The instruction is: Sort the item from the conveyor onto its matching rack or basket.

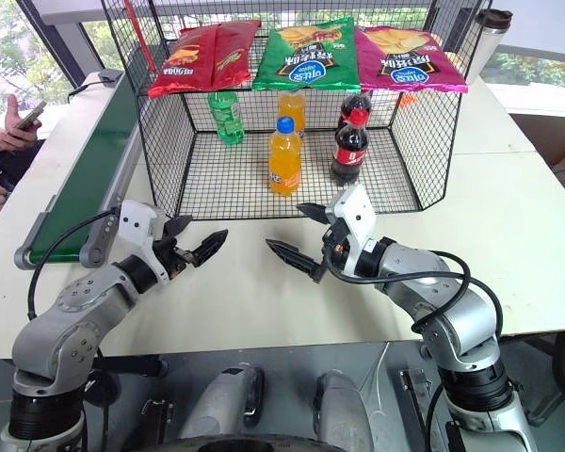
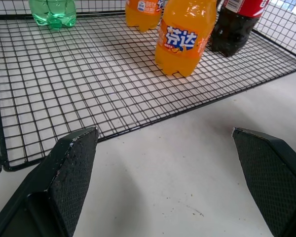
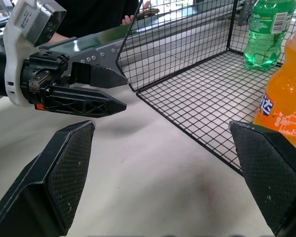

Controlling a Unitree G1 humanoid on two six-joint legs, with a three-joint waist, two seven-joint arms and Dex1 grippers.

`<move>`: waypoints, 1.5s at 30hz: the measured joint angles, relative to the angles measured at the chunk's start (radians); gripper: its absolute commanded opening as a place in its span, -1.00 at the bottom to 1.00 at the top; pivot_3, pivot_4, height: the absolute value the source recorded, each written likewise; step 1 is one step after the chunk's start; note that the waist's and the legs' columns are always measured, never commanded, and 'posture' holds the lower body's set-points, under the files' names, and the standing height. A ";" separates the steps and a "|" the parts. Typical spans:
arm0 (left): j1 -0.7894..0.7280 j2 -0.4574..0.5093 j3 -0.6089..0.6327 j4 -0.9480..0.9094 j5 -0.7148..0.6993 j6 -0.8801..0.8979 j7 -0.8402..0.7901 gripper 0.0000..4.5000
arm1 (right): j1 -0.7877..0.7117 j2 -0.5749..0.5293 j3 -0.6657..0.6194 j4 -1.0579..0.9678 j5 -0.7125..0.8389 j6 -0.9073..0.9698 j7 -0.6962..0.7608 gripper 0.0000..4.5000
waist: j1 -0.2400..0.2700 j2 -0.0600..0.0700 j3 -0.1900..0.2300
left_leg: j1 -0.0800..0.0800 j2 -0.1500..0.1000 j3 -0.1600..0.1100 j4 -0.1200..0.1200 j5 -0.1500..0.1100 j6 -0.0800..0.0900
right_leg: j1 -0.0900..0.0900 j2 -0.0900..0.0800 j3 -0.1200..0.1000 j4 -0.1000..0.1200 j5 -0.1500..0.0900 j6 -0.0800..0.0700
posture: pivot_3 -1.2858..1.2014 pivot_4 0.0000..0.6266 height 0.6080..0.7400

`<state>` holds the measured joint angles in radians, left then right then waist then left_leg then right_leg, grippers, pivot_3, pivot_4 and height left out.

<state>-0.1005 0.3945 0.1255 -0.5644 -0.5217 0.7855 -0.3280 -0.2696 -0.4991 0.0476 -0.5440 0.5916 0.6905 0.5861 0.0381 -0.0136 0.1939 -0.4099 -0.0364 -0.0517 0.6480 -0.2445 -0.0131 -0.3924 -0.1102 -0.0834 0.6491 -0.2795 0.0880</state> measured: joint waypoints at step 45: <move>-0.011 0.015 -0.014 -0.027 -0.014 0.022 0.035 0.99 | 0.036 -0.013 0.001 0.000 -0.008 -0.020 0.018 1.00 | 0.000 0.000 0.000 | 0.000 0.000 0.000 0.000 0.000 0.000 | 0.000 0.000 0.000 0.000 0.000 0.000 | 0.03 -0.52 0.98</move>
<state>-0.1116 0.4097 0.1118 -0.5912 -0.5355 0.8070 -0.2928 -0.2336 -0.5126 0.0482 -0.5442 0.5831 0.6709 0.6036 0.0382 -0.0136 0.1939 -0.4099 -0.0364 -0.0517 0.6480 -0.2445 -0.0131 -0.3924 -0.1102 -0.0835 0.6491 -0.2795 0.0880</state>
